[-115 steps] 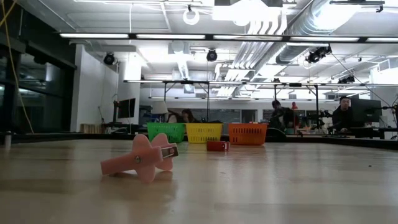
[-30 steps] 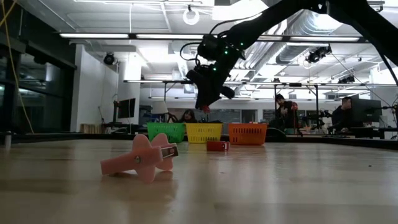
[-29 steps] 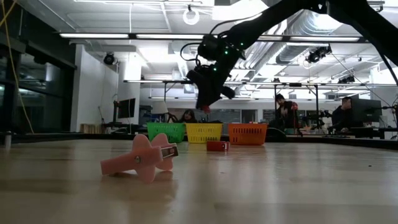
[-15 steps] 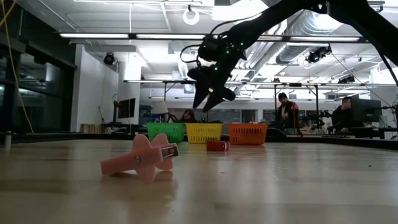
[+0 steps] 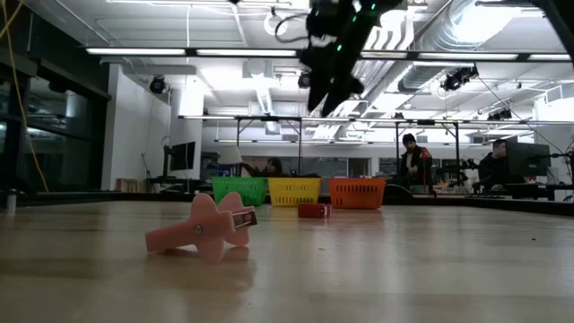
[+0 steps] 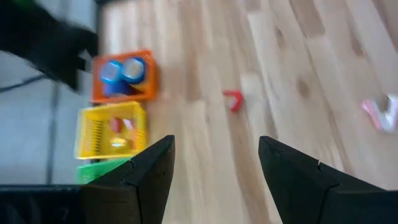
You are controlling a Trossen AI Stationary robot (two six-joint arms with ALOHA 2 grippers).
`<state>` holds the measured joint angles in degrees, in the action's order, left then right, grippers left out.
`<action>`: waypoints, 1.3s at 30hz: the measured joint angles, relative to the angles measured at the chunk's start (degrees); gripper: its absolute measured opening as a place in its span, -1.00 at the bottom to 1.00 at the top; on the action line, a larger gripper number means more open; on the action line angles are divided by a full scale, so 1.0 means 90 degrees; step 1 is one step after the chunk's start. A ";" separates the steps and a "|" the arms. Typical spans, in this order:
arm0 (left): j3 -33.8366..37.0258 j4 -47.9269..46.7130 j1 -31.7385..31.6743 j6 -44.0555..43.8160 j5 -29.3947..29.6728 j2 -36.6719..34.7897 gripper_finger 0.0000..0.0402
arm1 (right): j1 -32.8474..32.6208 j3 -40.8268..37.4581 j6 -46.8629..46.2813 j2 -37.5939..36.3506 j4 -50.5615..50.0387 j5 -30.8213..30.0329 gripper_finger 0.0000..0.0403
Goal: Pick and place Stapler, Stapler remover, tape
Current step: Put the pink staple remover into the green bin
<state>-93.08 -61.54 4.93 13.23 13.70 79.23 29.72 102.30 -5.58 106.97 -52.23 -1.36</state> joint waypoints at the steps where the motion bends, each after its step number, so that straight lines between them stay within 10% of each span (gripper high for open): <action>1: 0.0000 -0.0107 0.0009 0.0027 -0.0131 0.0089 0.13 | -0.0046 0.0000 0.0003 -0.0150 -0.0128 -0.0076 0.29; 10: 0.0573 -0.0367 0.0562 0.0377 -0.0205 0.0710 0.13 | -0.0788 0.0000 -0.0662 -0.1507 -0.1359 -0.1101 0.30; 26: 0.4129 0.3733 0.1141 -0.0169 -0.1777 0.0599 0.13 | -0.3021 0.0000 -0.2735 -0.2774 -0.2360 -0.2942 0.30; 39: 0.5067 0.5613 0.1731 -0.1020 -0.1797 0.0652 0.24 | -0.4353 0.0000 -0.4658 -0.2714 -0.2854 -0.3485 0.30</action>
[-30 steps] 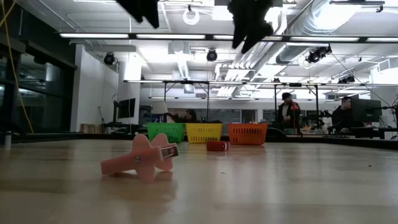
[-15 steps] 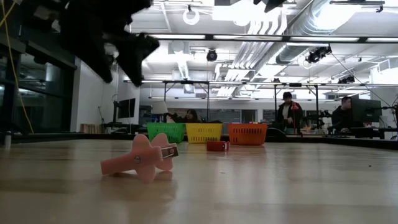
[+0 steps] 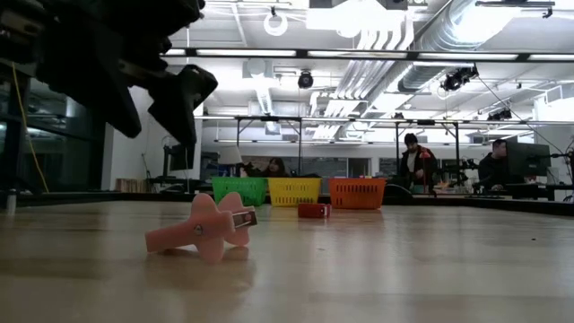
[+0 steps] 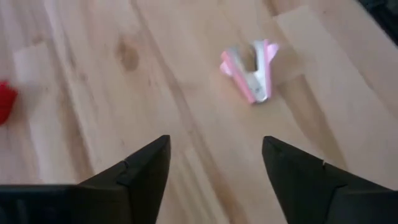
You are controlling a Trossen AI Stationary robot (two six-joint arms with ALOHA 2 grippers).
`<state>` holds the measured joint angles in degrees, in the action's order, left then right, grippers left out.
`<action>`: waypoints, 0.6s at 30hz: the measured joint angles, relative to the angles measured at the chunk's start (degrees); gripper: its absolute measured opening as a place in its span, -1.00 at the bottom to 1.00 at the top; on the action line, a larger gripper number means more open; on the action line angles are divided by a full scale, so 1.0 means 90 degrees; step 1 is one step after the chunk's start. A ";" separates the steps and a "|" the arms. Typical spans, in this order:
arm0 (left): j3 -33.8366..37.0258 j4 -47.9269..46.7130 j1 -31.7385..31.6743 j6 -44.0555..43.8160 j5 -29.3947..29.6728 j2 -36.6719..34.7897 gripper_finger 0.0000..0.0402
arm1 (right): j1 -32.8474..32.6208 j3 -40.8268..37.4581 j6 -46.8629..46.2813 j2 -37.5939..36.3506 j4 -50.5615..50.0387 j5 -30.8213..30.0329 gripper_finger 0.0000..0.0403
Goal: Pick and place Stapler, Stapler remover, tape
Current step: Put the pink staple remover into the green bin
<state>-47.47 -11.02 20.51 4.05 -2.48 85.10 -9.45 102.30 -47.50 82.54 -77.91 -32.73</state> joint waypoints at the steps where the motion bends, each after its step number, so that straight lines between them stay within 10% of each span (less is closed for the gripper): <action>1: -0.0004 0.0122 0.0066 -0.0019 0.0032 0.0065 0.29 | -0.0123 0.0000 -0.0132 0.0000 -0.0033 -0.0097 0.30; 9: 0.0001 0.1145 0.0531 -0.0153 0.0430 0.0753 0.71 | -0.1058 0.0000 -0.0693 0.0082 -0.0087 -0.0515 0.30; 18: -0.0026 0.1960 0.0777 -0.0677 0.0726 0.1405 0.75 | -0.1740 0.0000 -0.0692 0.0119 -0.0087 -0.0568 0.30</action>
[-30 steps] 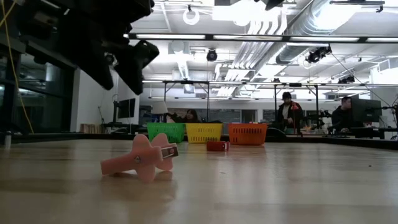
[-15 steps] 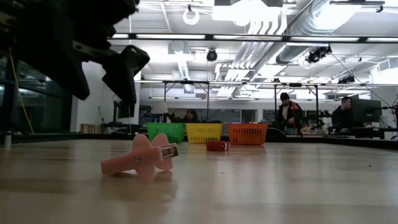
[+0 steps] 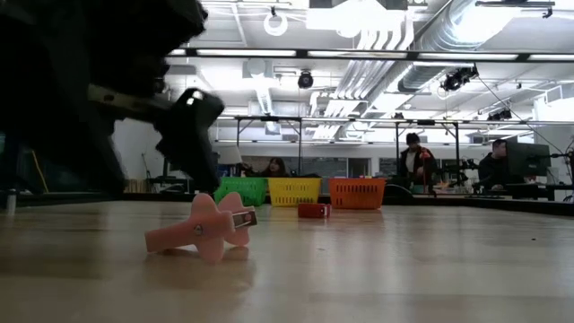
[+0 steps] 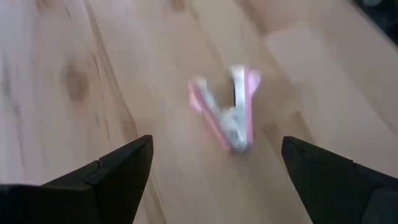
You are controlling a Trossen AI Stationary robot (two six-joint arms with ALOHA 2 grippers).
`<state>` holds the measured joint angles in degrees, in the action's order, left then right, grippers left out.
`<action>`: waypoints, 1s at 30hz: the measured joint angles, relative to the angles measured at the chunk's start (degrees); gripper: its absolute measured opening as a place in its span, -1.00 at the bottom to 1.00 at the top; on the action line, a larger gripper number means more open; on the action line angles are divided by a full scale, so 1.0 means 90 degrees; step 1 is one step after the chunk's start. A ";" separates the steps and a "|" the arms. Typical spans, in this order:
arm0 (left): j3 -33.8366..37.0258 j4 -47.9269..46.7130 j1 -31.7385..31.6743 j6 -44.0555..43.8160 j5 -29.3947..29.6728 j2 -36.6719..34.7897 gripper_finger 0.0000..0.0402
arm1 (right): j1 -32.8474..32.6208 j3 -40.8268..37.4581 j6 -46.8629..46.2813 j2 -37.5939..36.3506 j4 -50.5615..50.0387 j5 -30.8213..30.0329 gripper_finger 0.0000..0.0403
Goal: Pick and place Stapler, Stapler remover, tape
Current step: Put the pink staple remover into the green bin
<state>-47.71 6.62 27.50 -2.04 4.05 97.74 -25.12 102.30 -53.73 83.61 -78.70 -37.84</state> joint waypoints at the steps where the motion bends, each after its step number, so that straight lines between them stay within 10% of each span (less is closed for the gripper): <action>1: 0.0013 -0.0021 0.0018 -0.0094 0.0000 0.0051 0.75 | -0.0064 0.0000 -0.0007 0.0000 -0.0006 -0.0043 0.30; 30: -0.0002 0.1153 0.0462 -0.1473 0.1220 0.1095 0.74 | -0.0812 0.0000 0.0248 0.0000 -0.0114 -0.0533 0.30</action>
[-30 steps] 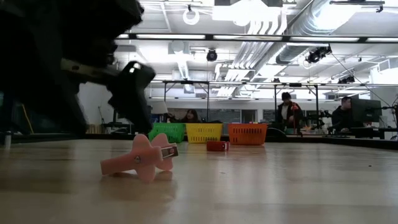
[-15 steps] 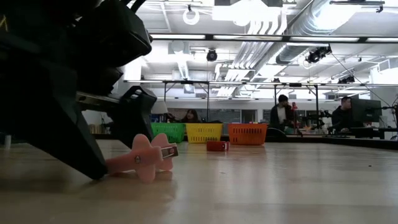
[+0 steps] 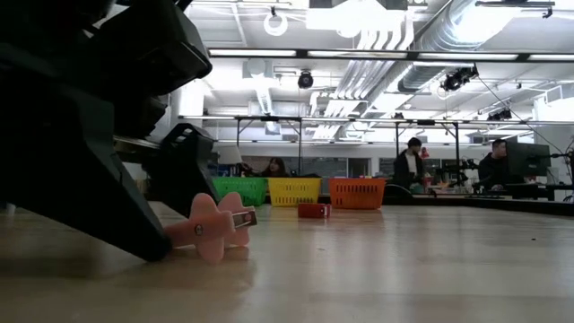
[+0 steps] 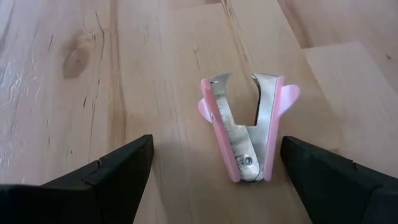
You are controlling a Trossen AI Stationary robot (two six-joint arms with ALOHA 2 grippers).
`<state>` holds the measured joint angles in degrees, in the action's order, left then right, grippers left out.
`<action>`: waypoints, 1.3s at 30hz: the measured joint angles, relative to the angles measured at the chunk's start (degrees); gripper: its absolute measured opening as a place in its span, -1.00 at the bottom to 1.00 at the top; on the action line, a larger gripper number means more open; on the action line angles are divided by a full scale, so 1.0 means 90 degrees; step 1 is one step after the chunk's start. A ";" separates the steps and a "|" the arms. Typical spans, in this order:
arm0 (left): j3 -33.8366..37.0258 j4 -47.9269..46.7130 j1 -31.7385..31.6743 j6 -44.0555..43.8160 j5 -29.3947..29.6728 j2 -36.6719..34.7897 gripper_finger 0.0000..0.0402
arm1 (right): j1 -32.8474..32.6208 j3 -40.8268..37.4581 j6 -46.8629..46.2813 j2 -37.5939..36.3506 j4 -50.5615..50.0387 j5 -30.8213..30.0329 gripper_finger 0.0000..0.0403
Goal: Pick and place Stapler, Stapler remover, tape
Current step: Put the pink staple remover into the green bin
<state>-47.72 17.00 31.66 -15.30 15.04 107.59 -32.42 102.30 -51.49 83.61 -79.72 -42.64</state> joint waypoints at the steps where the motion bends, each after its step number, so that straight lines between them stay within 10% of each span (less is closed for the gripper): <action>1: 0.0000 0.0004 0.0002 -0.0006 0.0014 0.0002 0.73 | 0.0000 0.0000 0.0026 0.0000 -0.0002 -0.0025 0.30; 24: -0.0055 0.0237 -0.0015 -0.0124 0.0042 0.0027 -0.59 | 0.0000 0.0000 0.0229 0.0000 -0.0210 -0.0059 0.30; 39: -0.0372 0.0242 -0.0680 -0.1377 0.1059 -0.0053 -0.59 | -0.0039 0.0000 -0.0023 0.0000 -0.0270 0.0129 0.30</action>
<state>-51.07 19.17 25.54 -27.69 24.56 107.11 -32.77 102.30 -51.70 83.61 -82.15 -41.48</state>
